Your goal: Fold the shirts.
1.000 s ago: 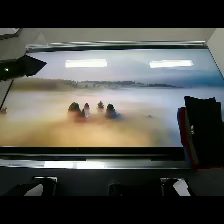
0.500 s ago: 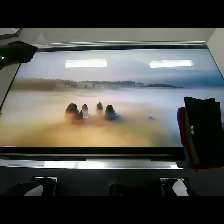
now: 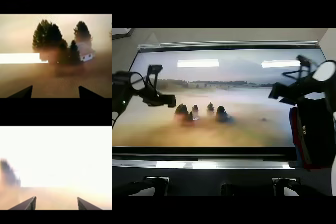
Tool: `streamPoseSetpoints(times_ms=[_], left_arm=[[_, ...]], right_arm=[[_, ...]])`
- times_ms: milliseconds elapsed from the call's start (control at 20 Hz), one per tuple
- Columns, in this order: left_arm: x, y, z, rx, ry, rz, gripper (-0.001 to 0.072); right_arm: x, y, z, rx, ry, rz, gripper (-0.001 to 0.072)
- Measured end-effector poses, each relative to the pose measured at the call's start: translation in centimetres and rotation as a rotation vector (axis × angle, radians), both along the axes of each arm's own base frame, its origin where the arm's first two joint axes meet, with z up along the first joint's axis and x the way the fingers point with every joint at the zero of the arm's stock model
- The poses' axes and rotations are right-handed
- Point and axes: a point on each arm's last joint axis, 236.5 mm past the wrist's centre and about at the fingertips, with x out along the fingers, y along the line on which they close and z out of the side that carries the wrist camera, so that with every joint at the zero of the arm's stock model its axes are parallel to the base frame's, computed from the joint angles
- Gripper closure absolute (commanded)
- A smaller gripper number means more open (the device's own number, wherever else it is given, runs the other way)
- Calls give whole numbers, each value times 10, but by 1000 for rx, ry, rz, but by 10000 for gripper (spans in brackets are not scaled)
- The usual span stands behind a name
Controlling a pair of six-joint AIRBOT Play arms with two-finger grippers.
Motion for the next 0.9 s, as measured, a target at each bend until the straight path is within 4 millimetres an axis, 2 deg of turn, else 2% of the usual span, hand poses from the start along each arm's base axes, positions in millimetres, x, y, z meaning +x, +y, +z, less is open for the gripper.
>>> streamPoseSetpoints(times_ms=[100,300,900], left_arm=[[-16,-1,-12,-13,24,29,11],[-30,-2,-21,-26,43,62,11],[-34,-3,-25,-33,47,75,10]], right_arm=[[-10,17,-17,-16,71,53,104],[-20,22,-33,-70,135,90,104],[-22,20,-38,-105,152,99,104]])
